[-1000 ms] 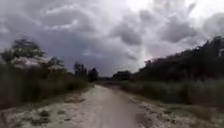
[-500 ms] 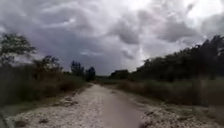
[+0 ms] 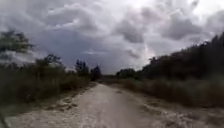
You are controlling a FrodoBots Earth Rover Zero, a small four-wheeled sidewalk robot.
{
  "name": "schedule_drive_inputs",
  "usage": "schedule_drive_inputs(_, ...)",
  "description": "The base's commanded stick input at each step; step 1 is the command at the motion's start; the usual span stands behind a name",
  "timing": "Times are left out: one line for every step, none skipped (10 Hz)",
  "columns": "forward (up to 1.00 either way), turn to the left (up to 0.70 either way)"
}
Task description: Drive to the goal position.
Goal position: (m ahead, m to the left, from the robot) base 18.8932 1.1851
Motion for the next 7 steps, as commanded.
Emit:
schedule_drive_inputs(0.85, 0.0)
schedule_drive_inputs(0.85, 0.0)
schedule_drive_inputs(0.85, 0.0)
schedule_drive_inputs(0.85, 0.0)
schedule_drive_inputs(0.85, 0.0)
schedule_drive_inputs(0.85, 0.0)
schedule_drive_inputs(0.85, 0.0)
